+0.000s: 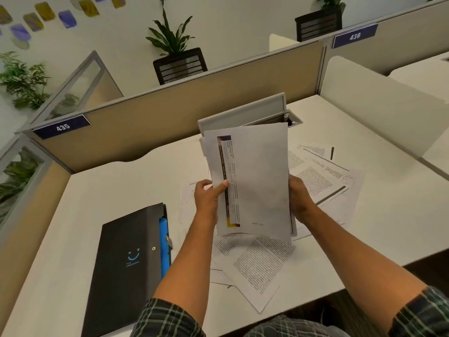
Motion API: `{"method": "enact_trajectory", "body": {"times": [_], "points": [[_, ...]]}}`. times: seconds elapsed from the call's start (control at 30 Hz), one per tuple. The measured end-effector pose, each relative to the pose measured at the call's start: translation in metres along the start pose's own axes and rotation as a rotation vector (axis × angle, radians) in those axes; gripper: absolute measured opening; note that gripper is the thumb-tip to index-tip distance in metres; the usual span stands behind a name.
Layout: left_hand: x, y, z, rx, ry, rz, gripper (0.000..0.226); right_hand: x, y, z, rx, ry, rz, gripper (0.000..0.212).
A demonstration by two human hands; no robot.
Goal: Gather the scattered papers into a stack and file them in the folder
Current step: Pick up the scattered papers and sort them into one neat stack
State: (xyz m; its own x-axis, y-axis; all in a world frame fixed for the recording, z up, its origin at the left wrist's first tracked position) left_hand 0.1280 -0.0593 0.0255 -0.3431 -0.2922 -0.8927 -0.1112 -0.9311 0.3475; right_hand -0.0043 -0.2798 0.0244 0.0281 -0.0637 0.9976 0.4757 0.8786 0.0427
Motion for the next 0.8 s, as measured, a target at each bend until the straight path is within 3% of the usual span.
{"method": "enact_trajectory", "body": {"times": [0.07, 0.13, 0.23, 0.3, 0.4, 0.53, 0.7, 0.8], "points": [[-0.001, -0.003, 0.003, -0.002, -0.008, 0.047, 0.059, 0.005, 0.010, 0.001, 0.112, -0.008, -0.113, 0.059], [-0.007, -0.002, 0.006, 0.051, 0.015, 0.040, 0.054, 0.015, 0.012, 0.003, 0.125, -0.054, -0.091, 0.074], [-0.020, 0.002, 0.011, 0.170, 0.088, -0.010, 0.038, 0.024, 0.007, 0.000, 0.021, -0.112, 0.069, 0.063], [-0.023, 0.003, 0.014, 0.241, 0.126, -0.057, 0.042, 0.025, 0.006, -0.004, 0.006, -0.131, 0.097, 0.049], [-0.006, -0.003, 0.018, 0.312, 0.089, -0.099, 0.051, 0.016, 0.014, -0.006, 0.129, -0.140, 0.190, 0.048], [0.027, -0.020, 0.023, 0.269, 0.029, -0.218, 0.050, -0.021, 0.014, -0.006, 0.198, -0.048, 0.265, 0.054], [0.023, -0.014, 0.017, 0.225, 0.036, -0.312, 0.037, -0.028, 0.013, -0.016, 0.206, -0.014, 0.319, 0.050], [0.018, -0.006, 0.012, 0.212, 0.026, -0.353, 0.029, -0.022, 0.008, -0.027, 0.148, -0.015, 0.530, 0.053]]}}
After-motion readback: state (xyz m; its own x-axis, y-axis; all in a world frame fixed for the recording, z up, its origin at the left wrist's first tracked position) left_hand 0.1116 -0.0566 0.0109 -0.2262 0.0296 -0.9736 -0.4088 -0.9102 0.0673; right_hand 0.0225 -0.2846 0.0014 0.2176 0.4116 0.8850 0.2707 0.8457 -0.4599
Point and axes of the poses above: each hand's wrist, its own z-axis away from the middle knuckle, its own y-axis out of the palm, x = y × z, the point moved 8 cm from there along -z, towards the middle knuckle, and after that the axes turned 13 degrees about z, right-handed, at the moved point
